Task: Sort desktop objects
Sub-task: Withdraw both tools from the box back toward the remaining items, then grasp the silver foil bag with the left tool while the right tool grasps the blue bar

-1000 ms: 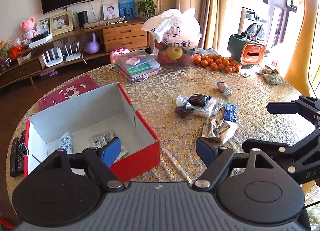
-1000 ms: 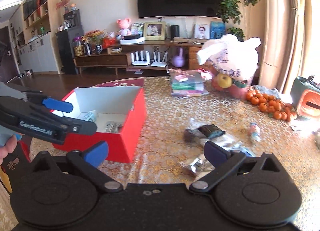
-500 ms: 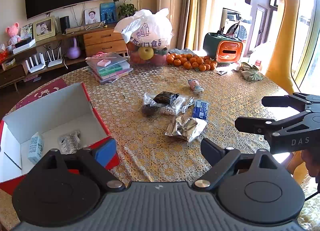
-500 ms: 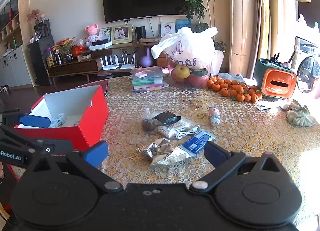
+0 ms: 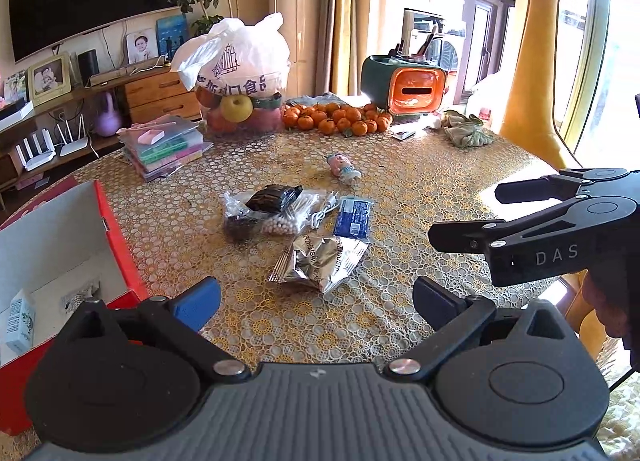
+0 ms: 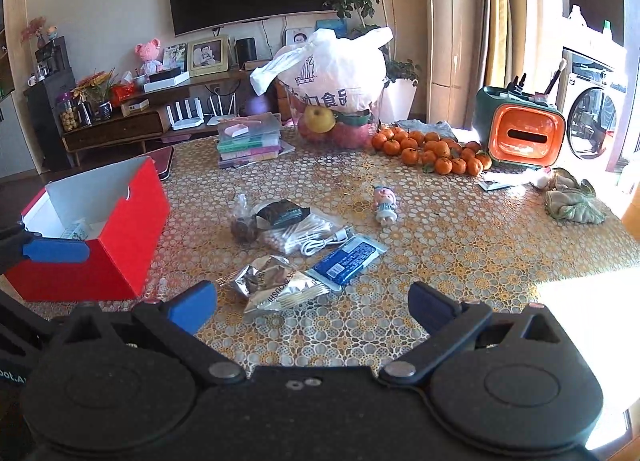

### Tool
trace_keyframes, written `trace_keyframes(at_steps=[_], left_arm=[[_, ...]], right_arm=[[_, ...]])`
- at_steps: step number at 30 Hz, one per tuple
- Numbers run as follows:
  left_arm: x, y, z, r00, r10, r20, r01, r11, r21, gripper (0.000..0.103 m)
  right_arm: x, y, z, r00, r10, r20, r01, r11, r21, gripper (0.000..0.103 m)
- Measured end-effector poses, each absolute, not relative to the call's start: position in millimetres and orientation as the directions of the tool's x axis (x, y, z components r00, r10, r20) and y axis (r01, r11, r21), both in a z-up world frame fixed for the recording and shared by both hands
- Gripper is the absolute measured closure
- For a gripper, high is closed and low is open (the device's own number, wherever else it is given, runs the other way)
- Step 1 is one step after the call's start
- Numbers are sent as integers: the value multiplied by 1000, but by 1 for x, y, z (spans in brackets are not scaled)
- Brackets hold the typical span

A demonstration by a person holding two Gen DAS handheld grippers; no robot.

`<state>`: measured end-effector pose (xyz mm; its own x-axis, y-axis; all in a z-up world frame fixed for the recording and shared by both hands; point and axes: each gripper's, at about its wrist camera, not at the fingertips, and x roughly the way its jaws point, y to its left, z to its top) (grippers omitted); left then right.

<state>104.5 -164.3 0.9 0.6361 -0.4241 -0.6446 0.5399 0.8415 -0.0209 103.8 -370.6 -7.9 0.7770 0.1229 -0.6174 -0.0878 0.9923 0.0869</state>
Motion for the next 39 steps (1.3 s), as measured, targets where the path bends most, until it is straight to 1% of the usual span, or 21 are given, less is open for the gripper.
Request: trace_keyframes(at_steps=[6,12,27,39], left_arm=[[117,-179,-17,617,-434,-657,557,830,-25,0],[130,-189,-33,630,-427,-648,561,828,0,0],[174,-209,-71,610,-418,-673,583,812,24,0],[197,-217,-91,600,-422,-679,598,801,30,0]], right_arm=[[119,-377,-17,766,113,-633,-66,993,98,1],[138,-379,-29,761,101,-641,-43,993,106,4],[194,-381,-65,698,84,-711,-3,993,115,7],[240,-374,-92,660,57,-749,28,995,100,12]])
